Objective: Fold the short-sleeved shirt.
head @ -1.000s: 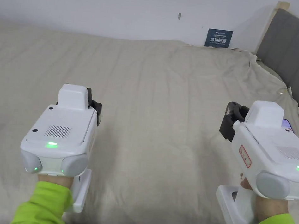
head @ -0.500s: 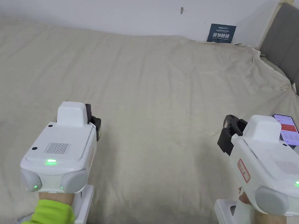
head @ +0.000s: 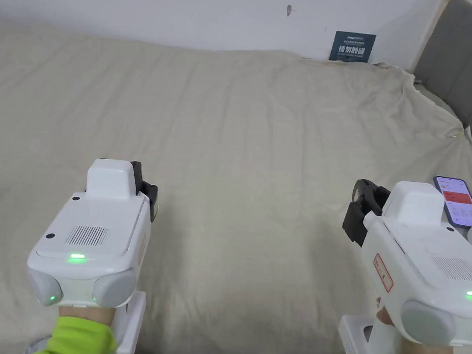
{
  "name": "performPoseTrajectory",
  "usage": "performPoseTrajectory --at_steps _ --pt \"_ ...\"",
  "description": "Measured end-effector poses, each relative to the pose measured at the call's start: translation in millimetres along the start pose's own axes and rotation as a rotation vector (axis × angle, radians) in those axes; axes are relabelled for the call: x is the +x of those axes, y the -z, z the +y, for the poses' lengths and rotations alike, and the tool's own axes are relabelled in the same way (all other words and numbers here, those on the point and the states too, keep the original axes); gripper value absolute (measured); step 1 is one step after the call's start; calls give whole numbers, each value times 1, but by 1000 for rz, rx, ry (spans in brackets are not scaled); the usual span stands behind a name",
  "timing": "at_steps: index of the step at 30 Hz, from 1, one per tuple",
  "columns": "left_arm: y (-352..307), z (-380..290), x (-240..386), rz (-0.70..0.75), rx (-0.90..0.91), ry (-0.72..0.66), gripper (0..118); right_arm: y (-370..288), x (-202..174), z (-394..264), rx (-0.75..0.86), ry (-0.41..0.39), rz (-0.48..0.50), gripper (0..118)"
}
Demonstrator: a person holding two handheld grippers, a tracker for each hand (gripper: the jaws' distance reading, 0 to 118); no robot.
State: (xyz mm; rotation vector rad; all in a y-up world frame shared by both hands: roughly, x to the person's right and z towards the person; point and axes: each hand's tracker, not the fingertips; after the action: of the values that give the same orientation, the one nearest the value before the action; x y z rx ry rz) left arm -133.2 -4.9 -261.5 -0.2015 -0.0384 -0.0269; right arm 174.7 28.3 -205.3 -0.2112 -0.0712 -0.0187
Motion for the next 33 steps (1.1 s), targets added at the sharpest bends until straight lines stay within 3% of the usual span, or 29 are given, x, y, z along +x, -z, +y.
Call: performPoseTrajectory --at_steps 33 --pt "-4 2 6 -5 12 20 0 -4 1 1 6 0 4 0"
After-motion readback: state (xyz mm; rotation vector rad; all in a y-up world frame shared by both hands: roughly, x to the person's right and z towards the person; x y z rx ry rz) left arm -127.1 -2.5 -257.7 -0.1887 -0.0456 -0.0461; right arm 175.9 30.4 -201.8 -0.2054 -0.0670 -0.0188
